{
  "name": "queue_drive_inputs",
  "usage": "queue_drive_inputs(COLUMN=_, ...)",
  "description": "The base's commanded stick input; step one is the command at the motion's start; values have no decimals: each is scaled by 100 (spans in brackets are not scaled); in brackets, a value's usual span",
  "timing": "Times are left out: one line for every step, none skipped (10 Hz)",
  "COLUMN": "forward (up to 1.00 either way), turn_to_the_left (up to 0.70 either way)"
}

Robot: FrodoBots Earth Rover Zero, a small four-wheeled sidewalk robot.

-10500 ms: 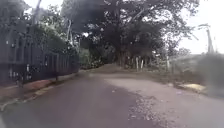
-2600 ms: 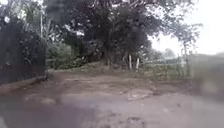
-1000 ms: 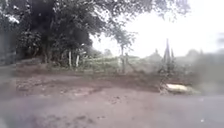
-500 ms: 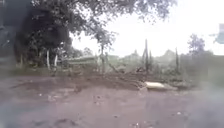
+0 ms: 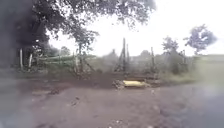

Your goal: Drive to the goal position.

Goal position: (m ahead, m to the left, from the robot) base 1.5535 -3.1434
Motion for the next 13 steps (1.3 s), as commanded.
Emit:
queue_drive_inputs(forward=0, turn_to_the_left=-50)
queue_drive_inputs(forward=0, turn_to_the_left=-50)
queue_drive_inputs(forward=0, turn_to_the_left=-50)
queue_drive_inputs(forward=0, turn_to_the_left=-50)
queue_drive_inputs(forward=0, turn_to_the_left=-50)
queue_drive_inputs(forward=0, turn_to_the_left=-50)
queue_drive_inputs(forward=0, turn_to_the_left=-50)
queue_drive_inputs(forward=0, turn_to_the_left=-50)
queue_drive_inputs(forward=0, turn_to_the_left=-50)
queue_drive_inputs(forward=0, turn_to_the_left=-50)
queue_drive_inputs(forward=0, turn_to_the_left=-50)
queue_drive_inputs(forward=0, turn_to_the_left=-50)
queue_drive_inputs(forward=0, turn_to_the_left=-50)
